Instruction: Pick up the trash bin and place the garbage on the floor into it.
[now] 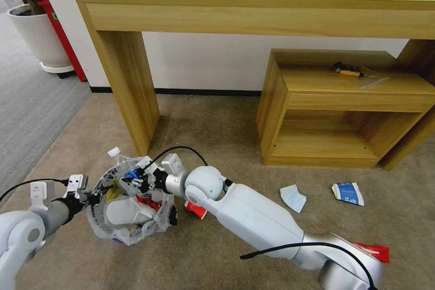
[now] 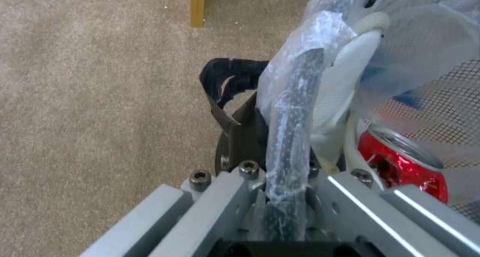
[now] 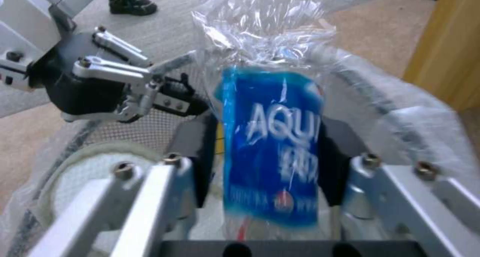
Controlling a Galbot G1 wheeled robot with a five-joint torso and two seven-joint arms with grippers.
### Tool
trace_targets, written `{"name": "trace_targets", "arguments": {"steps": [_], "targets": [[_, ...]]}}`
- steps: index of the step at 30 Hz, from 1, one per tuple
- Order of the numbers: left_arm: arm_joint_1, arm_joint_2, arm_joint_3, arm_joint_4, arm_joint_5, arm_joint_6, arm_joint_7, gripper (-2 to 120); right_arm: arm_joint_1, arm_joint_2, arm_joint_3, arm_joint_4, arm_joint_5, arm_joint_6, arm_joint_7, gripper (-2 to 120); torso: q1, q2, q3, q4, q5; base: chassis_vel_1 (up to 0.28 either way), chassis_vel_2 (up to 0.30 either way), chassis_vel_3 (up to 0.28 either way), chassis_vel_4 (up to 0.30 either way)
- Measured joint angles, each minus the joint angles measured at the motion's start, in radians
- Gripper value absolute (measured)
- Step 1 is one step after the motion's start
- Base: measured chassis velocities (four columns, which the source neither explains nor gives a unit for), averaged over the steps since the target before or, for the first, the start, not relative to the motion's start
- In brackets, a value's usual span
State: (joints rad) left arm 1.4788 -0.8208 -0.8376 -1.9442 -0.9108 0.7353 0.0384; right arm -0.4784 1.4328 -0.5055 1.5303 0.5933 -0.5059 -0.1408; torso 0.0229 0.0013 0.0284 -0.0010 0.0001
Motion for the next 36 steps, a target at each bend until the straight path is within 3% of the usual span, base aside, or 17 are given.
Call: {"name": "trace_targets", "arguments": {"steps": [7, 13, 20, 28, 36], "targets": [[-0.001, 0.006, -0.005, 0.009, -0.002, 0.000, 0.005, 0, -0.008, -0.010, 0.007, 0.017, -0.001, 0.002, 0.026, 77, 0.000, 0.000, 0.000, 0.0001, 0.0000, 0.000, 0.000, 0.000, 0.000], [0.001, 0.008, -0.014, 0.017, -0.004, 0.000, 0.012, 0, -0.015, -0.015, 0.025, 0.031, 0.002, 0.007, 0.045, 96, 0.000, 0.000, 0.000, 0.0003, 0.0000, 0.000, 0.000, 0.000, 0.000], [-0.001, 0.003, -0.031, 0.039, -0.008, 0.000, 0.013, 0, -0.040, -0.034, 0.092, 0.026, 0.012, 0.019, 0.109, 100, 0.000, 0.000, 0.000, 0.0005, 0.0001, 0.000, 0.000, 0.000, 0.000], [0.018, 0.009, -0.063, 0.046, -0.013, 0.000, 0.023, 0, -0.172, -0.103, 0.248, -0.175, -0.014, 0.047, 0.140, 100, 0.000, 0.000, 0.000, 0.0001, 0.0003, 0.000, 0.000, 0.000, 0.000], [0.019, 0.003, -0.056, 0.029, -0.013, 0.000, 0.020, 0, -0.241, -0.096, 0.314, -0.305, 0.073, 0.034, 0.215, 100, 0.000, 0.000, 0.000, -0.0001, 0.0002, 0.000, 0.000, 0.000, 0.000]]}}
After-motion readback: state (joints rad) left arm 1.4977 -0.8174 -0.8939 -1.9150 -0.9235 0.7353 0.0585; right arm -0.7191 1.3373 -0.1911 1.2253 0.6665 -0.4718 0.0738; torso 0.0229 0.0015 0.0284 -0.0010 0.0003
